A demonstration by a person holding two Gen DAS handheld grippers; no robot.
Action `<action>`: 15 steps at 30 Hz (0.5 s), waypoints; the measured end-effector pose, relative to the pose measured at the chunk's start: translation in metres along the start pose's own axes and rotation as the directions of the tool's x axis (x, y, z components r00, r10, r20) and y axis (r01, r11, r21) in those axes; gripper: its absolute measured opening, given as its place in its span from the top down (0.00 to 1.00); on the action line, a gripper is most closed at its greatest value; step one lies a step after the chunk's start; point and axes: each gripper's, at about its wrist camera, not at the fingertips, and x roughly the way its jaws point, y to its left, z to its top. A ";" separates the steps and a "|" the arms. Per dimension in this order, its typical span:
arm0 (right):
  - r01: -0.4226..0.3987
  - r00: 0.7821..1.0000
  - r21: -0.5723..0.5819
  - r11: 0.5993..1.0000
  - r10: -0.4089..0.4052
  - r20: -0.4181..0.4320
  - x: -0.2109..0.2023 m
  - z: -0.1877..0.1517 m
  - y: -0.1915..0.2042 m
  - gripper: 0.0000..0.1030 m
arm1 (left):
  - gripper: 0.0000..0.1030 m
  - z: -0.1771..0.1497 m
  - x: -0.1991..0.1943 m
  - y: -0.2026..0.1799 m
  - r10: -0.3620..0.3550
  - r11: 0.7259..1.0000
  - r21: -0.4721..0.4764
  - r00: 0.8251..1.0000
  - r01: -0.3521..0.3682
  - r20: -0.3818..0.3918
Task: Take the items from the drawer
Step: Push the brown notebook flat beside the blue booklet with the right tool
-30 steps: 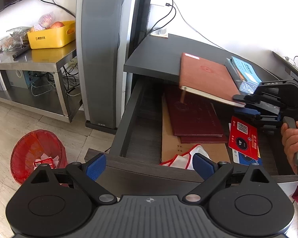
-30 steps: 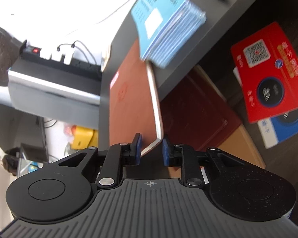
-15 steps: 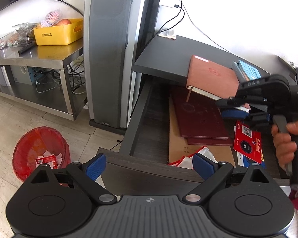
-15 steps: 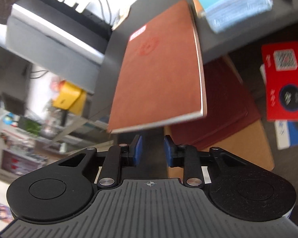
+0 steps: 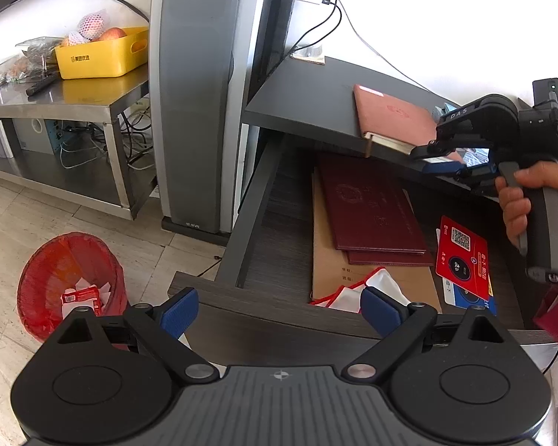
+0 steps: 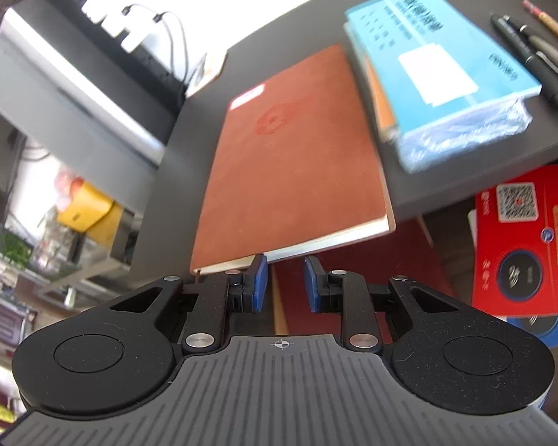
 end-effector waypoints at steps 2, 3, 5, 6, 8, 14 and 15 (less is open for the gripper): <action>0.002 1.000 0.008 1.000 -0.003 0.004 0.002 0.003 -0.004 0.72 | 0.09 0.000 0.000 -0.001 0.000 1.000 0.002 1.000 0.000 -0.001; 0.001 1.000 0.013 1.000 -0.001 0.002 0.004 0.004 -0.005 0.72 | 0.09 -0.001 -0.001 -0.001 0.001 1.000 0.003 1.000 -0.001 0.000; -0.002 1.000 0.022 1.000 0.002 0.000 0.006 0.006 -0.009 0.72 | 0.09 -0.001 -0.002 -0.002 0.004 1.000 0.004 1.000 -0.004 0.001; -0.002 1.000 0.020 1.000 0.001 0.001 0.006 0.006 -0.009 0.71 | 0.09 -0.001 -0.004 -0.003 0.005 1.000 0.007 1.000 -0.005 0.004; -0.011 1.000 0.013 1.000 0.011 0.000 0.001 0.002 -0.010 0.70 | 0.09 -0.001 -0.006 -0.004 0.006 1.000 0.011 1.000 -0.006 0.009; -0.058 0.998 0.005 0.998 0.059 -0.029 -0.027 -0.015 -0.013 0.60 | 0.09 -0.003 -0.016 -0.014 0.000 1.000 0.030 1.000 -0.001 0.025; -0.063 0.997 0.004 0.998 0.063 -0.035 -0.033 -0.019 -0.015 0.60 | 0.09 -0.004 -0.018 -0.016 -0.003 0.999 0.037 1.000 0.002 0.026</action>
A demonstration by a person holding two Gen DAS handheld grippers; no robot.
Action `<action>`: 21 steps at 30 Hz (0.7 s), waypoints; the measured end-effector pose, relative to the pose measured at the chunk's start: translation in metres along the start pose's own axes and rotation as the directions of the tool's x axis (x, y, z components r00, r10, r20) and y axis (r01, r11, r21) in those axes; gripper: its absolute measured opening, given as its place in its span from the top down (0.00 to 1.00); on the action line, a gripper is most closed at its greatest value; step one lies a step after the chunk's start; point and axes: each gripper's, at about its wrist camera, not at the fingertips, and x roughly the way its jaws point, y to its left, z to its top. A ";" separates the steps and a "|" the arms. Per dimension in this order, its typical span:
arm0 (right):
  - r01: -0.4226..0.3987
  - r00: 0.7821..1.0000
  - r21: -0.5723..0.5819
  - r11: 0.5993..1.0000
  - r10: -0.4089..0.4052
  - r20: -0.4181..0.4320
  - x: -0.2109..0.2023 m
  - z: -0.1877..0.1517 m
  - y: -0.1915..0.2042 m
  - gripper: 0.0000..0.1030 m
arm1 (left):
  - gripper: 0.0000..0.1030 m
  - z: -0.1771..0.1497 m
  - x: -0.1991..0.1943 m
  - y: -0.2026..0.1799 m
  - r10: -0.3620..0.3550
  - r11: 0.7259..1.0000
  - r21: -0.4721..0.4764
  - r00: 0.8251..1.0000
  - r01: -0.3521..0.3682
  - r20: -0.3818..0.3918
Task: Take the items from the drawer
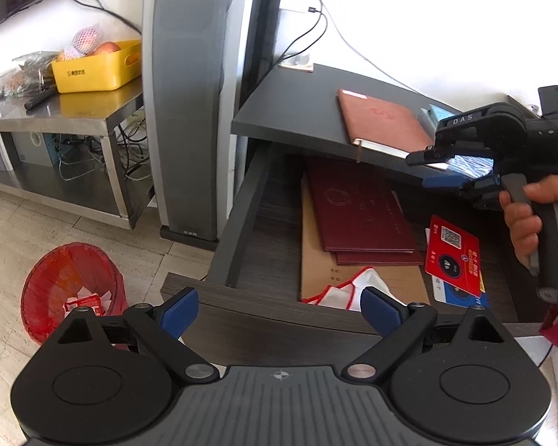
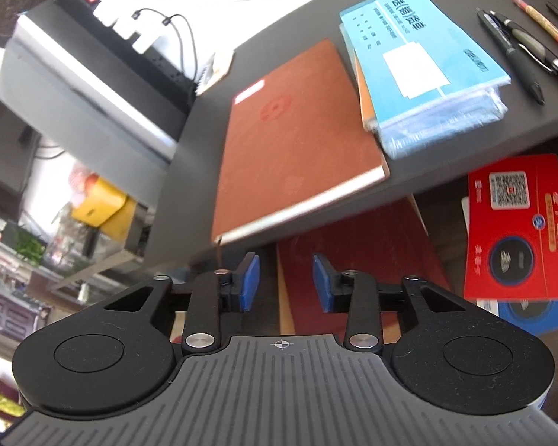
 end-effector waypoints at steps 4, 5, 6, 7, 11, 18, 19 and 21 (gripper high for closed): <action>0.008 1.000 -0.010 1.000 -0.009 -0.008 -0.026 -0.017 -0.006 0.56 | 0.08 -0.003 -0.006 -0.011 -0.010 1.000 0.025 1.000 0.010 0.004; 0.014 1.000 -0.021 1.000 -0.014 -0.005 -0.034 -0.021 -0.008 0.55 | 0.08 -0.004 -0.008 -0.013 -0.013 0.999 0.032 1.000 0.013 0.005; 0.021 1.000 -0.033 0.999 -0.021 -0.001 -0.042 -0.026 -0.009 0.54 | 0.08 -0.004 -0.009 -0.017 -0.015 0.999 0.040 1.000 0.015 0.005; 0.030 1.000 -0.045 0.999 -0.030 0.004 -0.051 -0.030 -0.010 0.52 | 0.08 -0.005 -0.011 -0.019 -0.017 0.999 0.046 1.000 0.016 0.007; 0.072 0.997 -0.106 0.992 -0.068 0.042 -0.092 -0.050 -0.016 0.47 | 0.08 -0.008 -0.017 -0.031 -0.026 0.997 0.074 1.000 0.025 0.015; 0.184 0.976 -0.186 0.965 -0.157 0.150 -0.163 -0.097 -0.039 0.30 | 0.08 -0.021 -0.021 -0.053 -0.033 0.992 0.122 0.999 0.034 -0.012; 0.204 0.971 -0.191 0.960 -0.175 0.160 -0.172 -0.105 -0.043 0.28 | 0.08 -0.023 -0.021 -0.055 -0.030 0.992 0.126 0.999 0.032 -0.018; 0.241 0.962 -0.200 0.950 -0.207 0.178 -0.187 -0.119 -0.050 0.22 | 0.08 -0.027 -0.021 -0.059 -0.025 0.990 0.136 0.999 0.028 -0.028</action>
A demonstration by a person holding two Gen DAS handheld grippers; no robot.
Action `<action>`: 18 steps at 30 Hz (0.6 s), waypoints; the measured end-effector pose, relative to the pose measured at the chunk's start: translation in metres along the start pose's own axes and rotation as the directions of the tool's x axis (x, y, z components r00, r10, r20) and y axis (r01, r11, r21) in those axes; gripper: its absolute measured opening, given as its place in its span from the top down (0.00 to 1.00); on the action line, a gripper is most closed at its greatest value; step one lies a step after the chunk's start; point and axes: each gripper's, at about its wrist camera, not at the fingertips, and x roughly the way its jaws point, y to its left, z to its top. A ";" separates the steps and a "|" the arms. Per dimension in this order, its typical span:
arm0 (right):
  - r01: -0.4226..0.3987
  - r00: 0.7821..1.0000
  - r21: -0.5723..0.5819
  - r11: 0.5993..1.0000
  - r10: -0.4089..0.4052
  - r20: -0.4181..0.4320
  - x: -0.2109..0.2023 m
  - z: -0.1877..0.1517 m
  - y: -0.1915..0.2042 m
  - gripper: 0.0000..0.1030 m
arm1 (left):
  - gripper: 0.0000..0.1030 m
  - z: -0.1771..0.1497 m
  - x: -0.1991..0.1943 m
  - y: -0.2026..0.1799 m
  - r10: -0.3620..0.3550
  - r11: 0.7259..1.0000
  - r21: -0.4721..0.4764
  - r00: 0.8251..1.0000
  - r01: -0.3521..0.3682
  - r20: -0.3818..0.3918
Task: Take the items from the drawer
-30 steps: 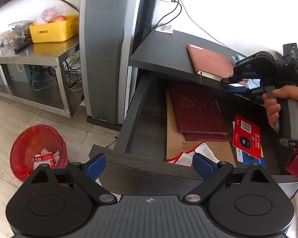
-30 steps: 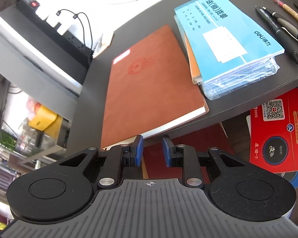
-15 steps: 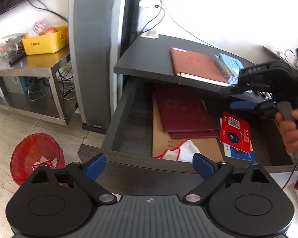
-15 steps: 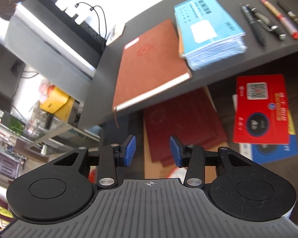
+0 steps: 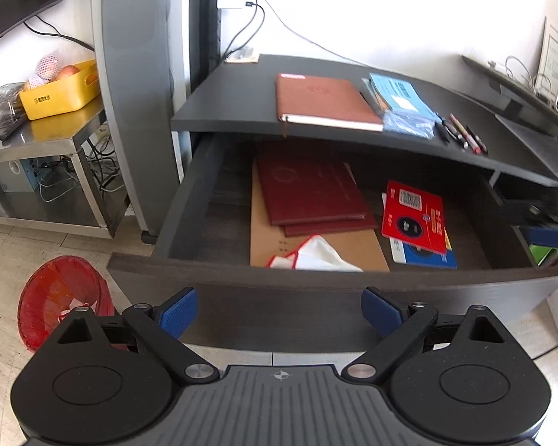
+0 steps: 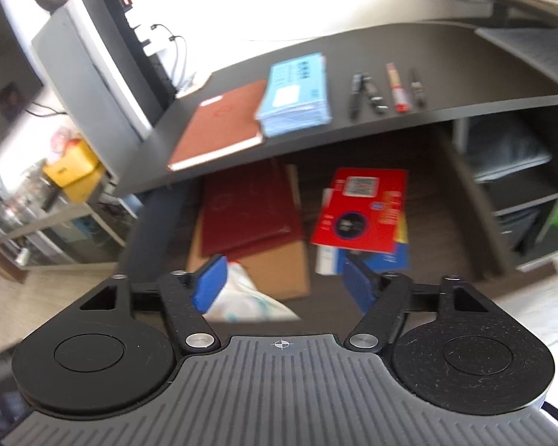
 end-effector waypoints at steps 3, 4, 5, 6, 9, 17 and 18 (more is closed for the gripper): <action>0.045 0.999 -0.022 0.999 -0.045 0.009 -0.019 -0.018 -0.008 0.16 | 0.08 -0.006 0.000 -0.006 0.010 1.000 0.017 1.000 -0.010 -0.011; 0.057 0.998 -0.025 0.998 -0.057 0.014 -0.024 -0.023 -0.011 0.16 | 0.08 -0.007 0.000 -0.008 0.013 1.000 0.023 1.000 -0.013 -0.014; 0.065 0.998 -0.026 0.998 -0.065 0.022 -0.029 -0.028 -0.013 0.12 | 0.07 -0.009 0.001 -0.009 0.016 1.000 0.027 1.000 -0.015 -0.018; 0.073 0.997 -0.028 0.997 -0.072 0.030 -0.032 -0.033 -0.015 0.08 | 0.07 -0.012 0.001 -0.010 0.021 0.999 0.029 0.999 -0.021 -0.025; 0.111 0.993 -0.039 0.993 -0.108 0.056 -0.036 -0.050 -0.021 0.07 | 0.07 -0.017 0.006 -0.010 0.032 0.999 0.025 0.998 -0.030 -0.055; 0.213 0.977 -0.123 0.969 -0.215 -0.007 -0.016 -0.070 -0.028 0.07 | 0.03 -0.026 0.025 -0.003 0.107 0.994 0.004 0.986 -0.108 -0.126; 0.214 0.976 -0.125 0.969 -0.217 -0.011 -0.014 -0.070 -0.028 0.07 | 0.03 -0.026 0.027 -0.001 0.118 0.993 -0.002 0.984 -0.119 -0.133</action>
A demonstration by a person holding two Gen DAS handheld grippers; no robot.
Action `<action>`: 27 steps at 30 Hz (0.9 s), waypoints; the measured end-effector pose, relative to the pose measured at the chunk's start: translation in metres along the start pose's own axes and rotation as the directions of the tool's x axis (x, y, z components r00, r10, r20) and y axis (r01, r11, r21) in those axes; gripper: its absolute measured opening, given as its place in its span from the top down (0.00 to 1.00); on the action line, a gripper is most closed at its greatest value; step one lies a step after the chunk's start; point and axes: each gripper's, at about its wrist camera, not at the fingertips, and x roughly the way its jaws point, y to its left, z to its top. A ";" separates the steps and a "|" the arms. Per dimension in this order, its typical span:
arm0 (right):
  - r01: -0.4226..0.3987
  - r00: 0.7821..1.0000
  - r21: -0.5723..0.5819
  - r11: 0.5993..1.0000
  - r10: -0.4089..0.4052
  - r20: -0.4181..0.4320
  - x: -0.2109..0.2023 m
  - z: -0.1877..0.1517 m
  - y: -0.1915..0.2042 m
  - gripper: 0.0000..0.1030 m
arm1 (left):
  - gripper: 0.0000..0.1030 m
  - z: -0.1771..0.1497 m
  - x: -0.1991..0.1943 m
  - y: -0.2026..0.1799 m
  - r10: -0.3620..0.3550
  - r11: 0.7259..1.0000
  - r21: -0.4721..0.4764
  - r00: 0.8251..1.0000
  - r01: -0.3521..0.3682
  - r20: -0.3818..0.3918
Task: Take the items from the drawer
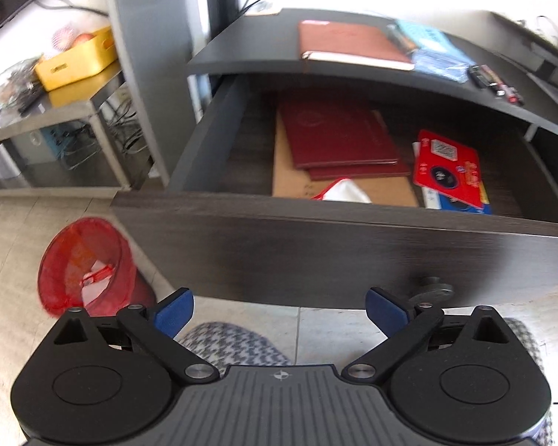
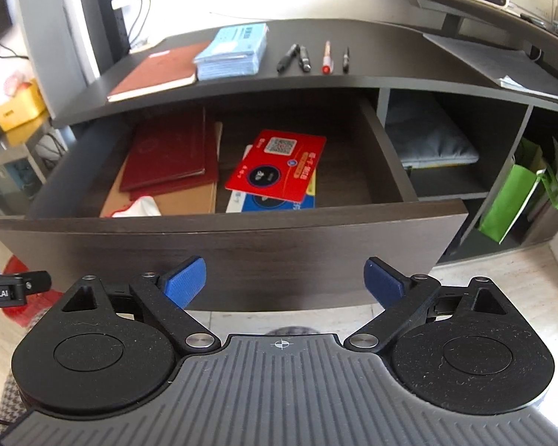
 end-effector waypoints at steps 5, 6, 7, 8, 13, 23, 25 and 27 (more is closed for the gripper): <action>0.021 0.999 -0.020 1.000 -0.022 -0.041 0.015 0.002 0.002 0.07 | 0.02 0.002 0.010 0.006 0.029 0.999 -0.020 0.999 -0.030 -0.023; 0.025 0.998 -0.023 0.999 -0.026 -0.049 0.018 0.003 0.002 0.07 | 0.02 0.003 0.012 0.006 0.027 0.999 -0.021 0.999 -0.027 -0.026; 0.027 0.998 -0.026 0.999 -0.029 -0.054 0.020 0.004 0.003 0.07 | 0.02 0.004 0.014 0.007 0.026 0.999 -0.020 0.999 -0.027 -0.028; 0.031 0.998 -0.029 0.999 -0.032 -0.059 0.023 0.005 0.004 0.07 | 0.02 0.005 0.017 0.007 0.029 0.999 -0.016 0.999 -0.030 -0.029; 0.052 0.994 -0.048 0.997 -0.056 -0.090 0.041 0.012 0.006 0.07 | 0.02 0.012 0.031 0.008 0.044 0.999 -0.019 0.998 -0.044 -0.039; 0.073 0.991 -0.080 0.994 -0.082 -0.110 0.063 0.023 0.010 0.06 | 0.02 0.027 0.040 0.009 0.060 0.998 -0.015 0.998 -0.060 -0.004; 0.064 0.990 -0.088 0.994 -0.075 -0.121 0.066 0.024 0.011 0.06 | 0.02 0.027 0.041 0.008 0.056 0.998 -0.012 0.998 -0.056 -0.005; 0.064 0.990 -0.098 0.993 -0.076 -0.120 0.067 0.024 0.012 0.07 | 0.02 0.027 0.042 0.007 0.058 0.998 -0.012 0.998 -0.058 -0.002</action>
